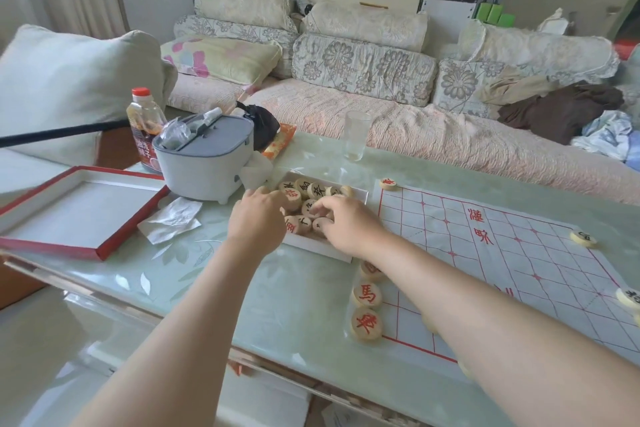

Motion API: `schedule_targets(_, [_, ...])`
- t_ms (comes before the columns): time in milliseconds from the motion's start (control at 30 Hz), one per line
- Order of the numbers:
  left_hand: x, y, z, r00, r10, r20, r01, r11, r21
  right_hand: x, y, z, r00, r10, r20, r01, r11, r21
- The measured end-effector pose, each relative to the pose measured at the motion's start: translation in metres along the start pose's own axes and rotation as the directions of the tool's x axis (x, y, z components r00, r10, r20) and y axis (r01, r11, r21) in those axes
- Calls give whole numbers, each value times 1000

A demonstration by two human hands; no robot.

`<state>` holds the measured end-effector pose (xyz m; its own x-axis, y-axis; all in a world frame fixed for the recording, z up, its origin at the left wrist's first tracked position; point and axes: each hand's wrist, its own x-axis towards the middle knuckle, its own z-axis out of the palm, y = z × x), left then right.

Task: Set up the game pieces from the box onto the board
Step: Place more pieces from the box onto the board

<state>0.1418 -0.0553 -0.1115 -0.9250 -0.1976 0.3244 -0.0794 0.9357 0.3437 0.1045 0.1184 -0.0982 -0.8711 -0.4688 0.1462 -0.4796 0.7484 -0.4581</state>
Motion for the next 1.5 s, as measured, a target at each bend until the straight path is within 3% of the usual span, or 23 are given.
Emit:
schedule_targets(267, [7, -31, 1, 996, -54, 70, 49, 996, 71, 36, -18, 31, 986, 49, 157, -19, 981, -192])
schedule_targets(400, [10, -32, 5, 984, -79, 158, 68, 995, 75, 36, -22, 37, 988, 63, 142, -31, 975, -220])
schedule_targets(600, [14, -34, 8, 990, -81, 117, 80, 997, 15, 32, -21, 36, 992, 79, 95, -72, 995, -73])
schedule_targets(767, [15, -33, 11, 998, -32, 45, 32, 999, 2, 22, -11, 23, 990, 129, -62, -117, 980, 162])
schedule_targets(867, [13, -27, 11, 1000, -7, 9, 7, 1000, -24, 11, 4, 3, 978, 159, -138, -127, 968, 218])
schedule_targets(967, [11, -7, 5, 999, 3, -50, -9, 990, -138, -5, 28, -17, 975, 188, -123, -154, 958, 243])
schedule_targets(1167, [3, 57, 5, 973, 26, 229, 83, 887, -454, -40, 87, -39, 954, 289, -73, -266, 936, 230])
schedule_targets(1500, [12, 109, 26, 934, 59, 352, 181, 772, -609, -62, 133, -48, 927, 373, 32, -373, 912, 170])
